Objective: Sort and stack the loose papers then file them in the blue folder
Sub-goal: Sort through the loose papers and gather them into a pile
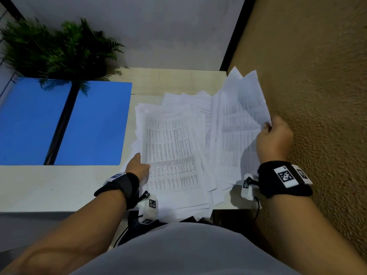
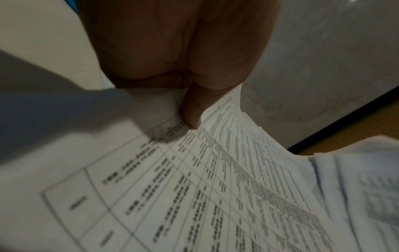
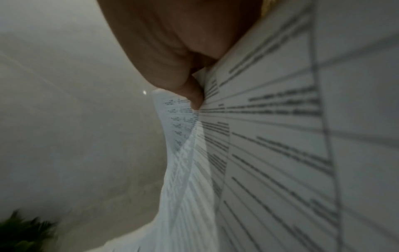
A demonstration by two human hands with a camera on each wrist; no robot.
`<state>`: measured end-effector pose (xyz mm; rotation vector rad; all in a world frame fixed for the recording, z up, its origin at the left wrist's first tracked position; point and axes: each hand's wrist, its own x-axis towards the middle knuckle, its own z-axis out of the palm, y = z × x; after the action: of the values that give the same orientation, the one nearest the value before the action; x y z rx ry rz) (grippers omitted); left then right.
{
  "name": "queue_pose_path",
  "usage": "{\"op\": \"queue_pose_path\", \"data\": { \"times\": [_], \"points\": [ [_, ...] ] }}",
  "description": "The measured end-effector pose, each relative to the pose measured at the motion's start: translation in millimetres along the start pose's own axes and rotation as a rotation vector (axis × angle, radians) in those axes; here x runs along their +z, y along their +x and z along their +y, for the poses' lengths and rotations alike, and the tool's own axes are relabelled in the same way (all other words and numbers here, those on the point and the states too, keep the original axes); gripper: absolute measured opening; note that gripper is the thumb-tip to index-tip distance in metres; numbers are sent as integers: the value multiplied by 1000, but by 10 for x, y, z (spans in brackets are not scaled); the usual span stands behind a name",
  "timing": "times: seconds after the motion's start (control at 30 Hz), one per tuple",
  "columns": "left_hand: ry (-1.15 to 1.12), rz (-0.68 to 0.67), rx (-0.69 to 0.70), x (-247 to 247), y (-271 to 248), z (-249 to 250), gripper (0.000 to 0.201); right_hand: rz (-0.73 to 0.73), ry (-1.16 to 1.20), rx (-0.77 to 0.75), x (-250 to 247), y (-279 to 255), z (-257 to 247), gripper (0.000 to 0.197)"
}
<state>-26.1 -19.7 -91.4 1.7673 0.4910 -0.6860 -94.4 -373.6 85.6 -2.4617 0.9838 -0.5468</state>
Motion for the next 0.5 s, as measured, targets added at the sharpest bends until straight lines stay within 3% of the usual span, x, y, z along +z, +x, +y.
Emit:
{"op": "queue_pose_path", "data": {
  "times": [0.13,0.3,0.4,0.5],
  "points": [
    [8,-7,17,6,-60,57,38,144,18,-60,-292,124,-214,26],
    [91,-2,73,40,-181,175,35,467,266,-243,-571,245,-404,24],
    [104,20,65,56,-198,213,25,384,420,-173,-557,306,-485,26],
    [59,31,78,81,-241,229,39,149,671,-15,-351,148,-586,36]
  ]
}}
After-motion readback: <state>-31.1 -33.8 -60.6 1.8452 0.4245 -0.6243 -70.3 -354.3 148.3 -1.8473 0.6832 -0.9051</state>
